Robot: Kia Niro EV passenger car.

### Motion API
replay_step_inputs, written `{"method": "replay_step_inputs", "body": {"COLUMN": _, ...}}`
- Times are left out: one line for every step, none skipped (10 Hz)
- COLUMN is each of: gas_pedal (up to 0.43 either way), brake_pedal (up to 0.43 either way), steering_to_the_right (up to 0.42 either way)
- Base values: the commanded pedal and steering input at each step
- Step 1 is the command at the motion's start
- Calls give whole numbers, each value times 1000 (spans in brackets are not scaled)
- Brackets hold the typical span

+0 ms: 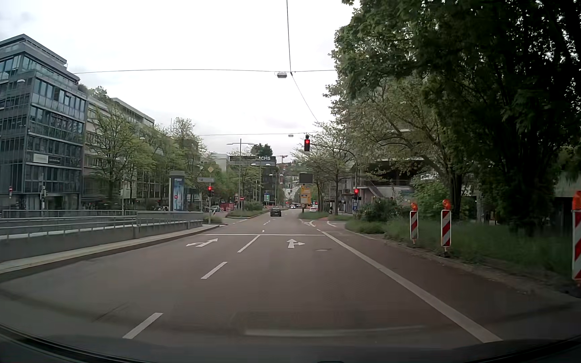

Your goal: Follow the waypoints while adhering to traffic rules and regulations

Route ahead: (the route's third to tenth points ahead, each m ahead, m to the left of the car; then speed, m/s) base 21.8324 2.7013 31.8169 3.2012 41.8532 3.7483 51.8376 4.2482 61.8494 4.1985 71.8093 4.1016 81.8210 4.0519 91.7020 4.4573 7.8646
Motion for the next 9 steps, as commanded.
{"method": "replay_step_inputs", "body": {"gas_pedal": 0, "brake_pedal": 238, "steering_to_the_right": -9}}
{"method": "replay_step_inputs", "body": {"gas_pedal": 0, "brake_pedal": 244, "steering_to_the_right": -9}}
{"method": "replay_step_inputs", "body": {"gas_pedal": 0, "brake_pedal": 244, "steering_to_the_right": -9}}
{"method": "replay_step_inputs", "body": {"gas_pedal": 0, "brake_pedal": 244, "steering_to_the_right": -8}}
{"method": "replay_step_inputs", "body": {"gas_pedal": 0, "brake_pedal": 250, "steering_to_the_right": -7}}
{"method": "replay_step_inputs", "body": {"gas_pedal": 0, "brake_pedal": 250, "steering_to_the_right": -7}}
{"method": "replay_step_inputs", "body": {"gas_pedal": 0, "brake_pedal": 250, "steering_to_the_right": -7}}
{"method": "replay_step_inputs", "body": {"gas_pedal": 0, "brake_pedal": 250, "steering_to_the_right": -7}}
{"method": "replay_step_inputs", "body": {"gas_pedal": 0, "brake_pedal": 250, "steering_to_the_right": -7}}
